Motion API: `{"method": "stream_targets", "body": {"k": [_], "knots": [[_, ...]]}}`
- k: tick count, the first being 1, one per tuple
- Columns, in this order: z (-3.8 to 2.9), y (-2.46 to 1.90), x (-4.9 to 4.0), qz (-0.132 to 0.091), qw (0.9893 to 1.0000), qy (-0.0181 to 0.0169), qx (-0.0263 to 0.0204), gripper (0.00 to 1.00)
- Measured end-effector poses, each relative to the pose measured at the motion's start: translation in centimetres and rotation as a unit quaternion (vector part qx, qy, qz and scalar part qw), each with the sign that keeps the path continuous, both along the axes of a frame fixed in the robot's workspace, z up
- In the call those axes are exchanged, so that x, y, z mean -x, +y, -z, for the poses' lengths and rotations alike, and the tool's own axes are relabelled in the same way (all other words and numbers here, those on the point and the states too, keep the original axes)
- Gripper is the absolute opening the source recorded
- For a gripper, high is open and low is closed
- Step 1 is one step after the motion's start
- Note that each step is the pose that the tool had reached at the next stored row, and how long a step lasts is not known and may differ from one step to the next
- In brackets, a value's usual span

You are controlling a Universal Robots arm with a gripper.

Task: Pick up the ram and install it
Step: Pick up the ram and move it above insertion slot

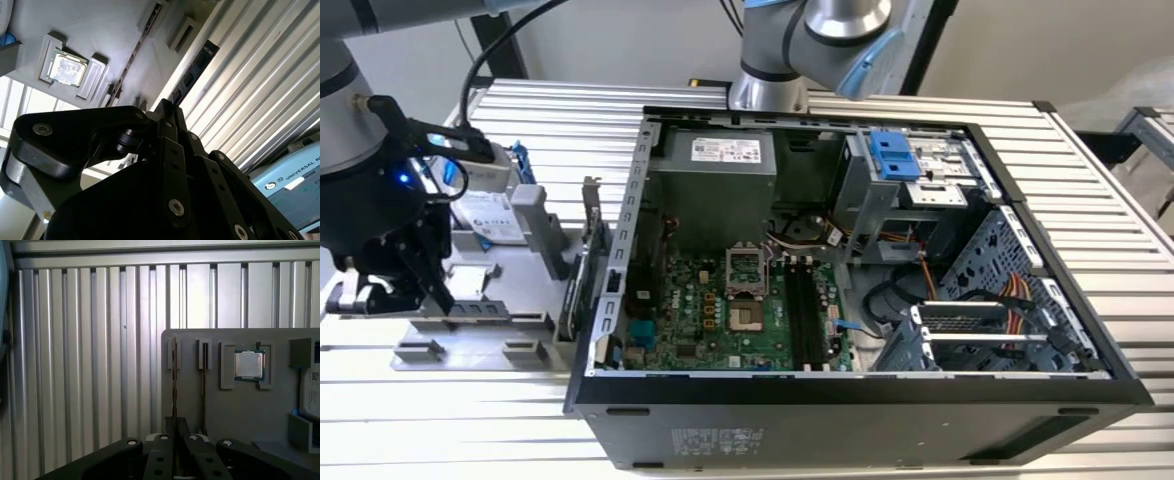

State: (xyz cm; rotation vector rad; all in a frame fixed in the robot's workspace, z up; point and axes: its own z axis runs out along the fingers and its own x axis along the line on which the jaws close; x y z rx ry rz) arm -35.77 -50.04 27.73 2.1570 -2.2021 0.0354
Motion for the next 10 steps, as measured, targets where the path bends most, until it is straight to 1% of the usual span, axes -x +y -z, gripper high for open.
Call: {"method": "stream_targets", "body": {"k": [10], "knots": [[-0.78,0.00,0.00,0.000,1.0000,0.0000,0.0000,0.00]]}}
